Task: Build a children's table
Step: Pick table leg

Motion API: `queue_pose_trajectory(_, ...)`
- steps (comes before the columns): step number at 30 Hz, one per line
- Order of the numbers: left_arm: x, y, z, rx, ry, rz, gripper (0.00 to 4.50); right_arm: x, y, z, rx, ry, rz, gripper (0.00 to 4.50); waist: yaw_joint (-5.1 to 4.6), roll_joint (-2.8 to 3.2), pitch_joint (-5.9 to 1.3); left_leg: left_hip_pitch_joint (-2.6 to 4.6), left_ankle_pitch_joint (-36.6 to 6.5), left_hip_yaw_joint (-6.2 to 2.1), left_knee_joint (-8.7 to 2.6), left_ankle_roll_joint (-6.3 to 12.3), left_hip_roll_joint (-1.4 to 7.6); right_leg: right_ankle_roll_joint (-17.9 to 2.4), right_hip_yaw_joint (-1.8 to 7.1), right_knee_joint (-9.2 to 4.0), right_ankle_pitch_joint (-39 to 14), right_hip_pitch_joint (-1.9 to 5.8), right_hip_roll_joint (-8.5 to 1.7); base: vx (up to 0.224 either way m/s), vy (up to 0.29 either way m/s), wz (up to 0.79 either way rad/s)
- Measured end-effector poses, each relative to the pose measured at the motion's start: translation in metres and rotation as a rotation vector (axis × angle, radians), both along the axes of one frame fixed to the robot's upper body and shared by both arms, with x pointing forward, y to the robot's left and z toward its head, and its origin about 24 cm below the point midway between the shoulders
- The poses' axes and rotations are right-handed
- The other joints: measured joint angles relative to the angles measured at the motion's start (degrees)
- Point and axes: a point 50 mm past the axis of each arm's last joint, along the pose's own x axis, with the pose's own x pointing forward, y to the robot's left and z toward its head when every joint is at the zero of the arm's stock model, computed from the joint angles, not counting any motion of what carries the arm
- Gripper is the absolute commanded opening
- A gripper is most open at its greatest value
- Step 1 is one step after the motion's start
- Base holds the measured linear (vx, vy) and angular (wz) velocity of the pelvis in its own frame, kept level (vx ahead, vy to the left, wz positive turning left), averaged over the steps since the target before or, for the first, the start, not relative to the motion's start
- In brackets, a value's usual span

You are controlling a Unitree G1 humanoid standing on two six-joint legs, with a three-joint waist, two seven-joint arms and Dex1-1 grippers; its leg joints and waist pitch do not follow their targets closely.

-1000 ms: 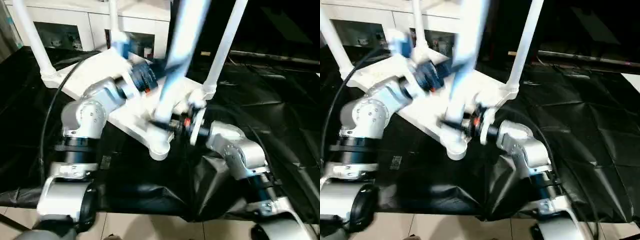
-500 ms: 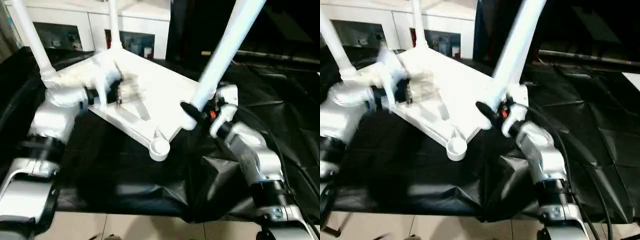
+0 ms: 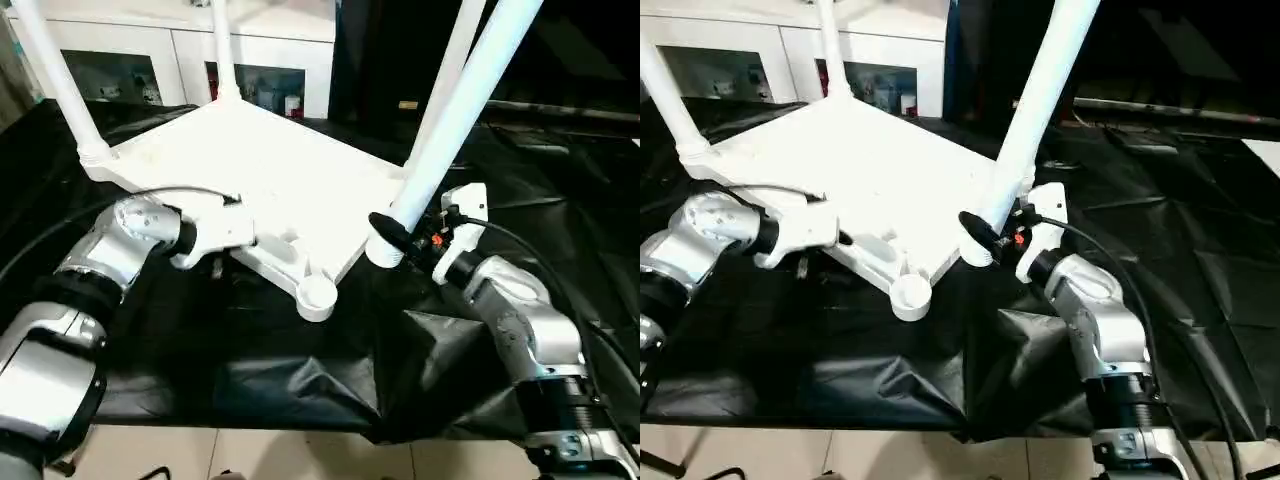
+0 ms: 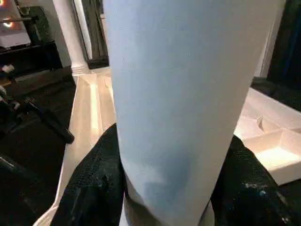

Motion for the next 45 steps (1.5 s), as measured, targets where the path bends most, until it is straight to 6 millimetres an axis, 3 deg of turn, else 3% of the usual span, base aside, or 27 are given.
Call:
queue_pose_trajectory(13,0.005,-0.015,-0.022,0.025,-0.062,0.021,3.87,-0.001,0.002,-0.002,-0.001,0.014,0.009,1.91,0.05,0.04,0.00,-0.01,0.0,0.00,0.01,0.01,-0.01,0.0,0.00,-0.02,0.0,0.01,-0.01,0.000,0.000,0.00)
queue_pose_trajectory(18,0.003,-0.033,-0.029,0.012,-0.041,-0.049,3.87,-0.001,0.006,-0.002,-0.002,0.015,0.030,1.91,0.29,0.04,-0.01,-0.02,0.0,0.00,0.00,0.01,-0.01,0.0,0.01,-0.05,0.0,0.02,-0.04,0.000,0.000,0.00)
queue_pose_trajectory(19,0.003,-0.035,-0.029,0.015,-0.038,-0.056,3.59,-0.001,0.006,-0.002,-0.003,0.015,0.031,1.91,0.28,0.05,-0.02,0.02,0.0,0.00,0.01,0.01,-0.01,0.0,0.01,-0.04,0.0,0.05,-0.04,0.000,0.000,0.00)
queue_pose_trajectory(37,0.001,-0.027,-0.020,0.079,0.238,-0.054,2.20,-0.001,0.003,-0.002,-0.025,0.012,0.039,1.91,-0.30,0.14,-0.07,0.10,0.0,0.06,-0.19,0.02,-0.01,0.0,0.01,-0.15,0.0,0.23,-0.03,0.000,0.000,0.00)
queue_pose_trajectory(39,0.001,-0.027,-0.020,0.056,0.262,-0.038,2.18,-0.001,0.003,-0.002,-0.026,0.004,0.038,1.91,-0.27,0.14,-0.07,0.11,0.0,0.06,-0.19,0.02,-0.02,0.0,0.02,-0.14,0.0,0.23,-0.04,0.000,0.000,0.00)
queue_pose_trajectory(41,0.001,-0.030,-0.021,0.006,0.288,-0.002,1.82,-0.001,0.003,-0.002,-0.026,0.003,0.038,1.91,-0.17,0.17,-0.07,0.11,0.0,0.07,-0.19,0.03,-0.02,0.0,0.03,-0.14,0.0,0.24,-0.06,0.000,0.000,0.00)
queue_pose_trajectory(45,0.004,-0.048,-0.027,-0.132,0.283,0.074,1.69,-0.001,0.009,-0.003,-0.025,0.006,0.052,1.91,-0.29,0.19,-0.07,0.09,0.0,0.10,-0.17,0.04,-0.01,0.0,0.08,-0.14,0.0,0.25,-0.10,0.000,0.000,0.00)
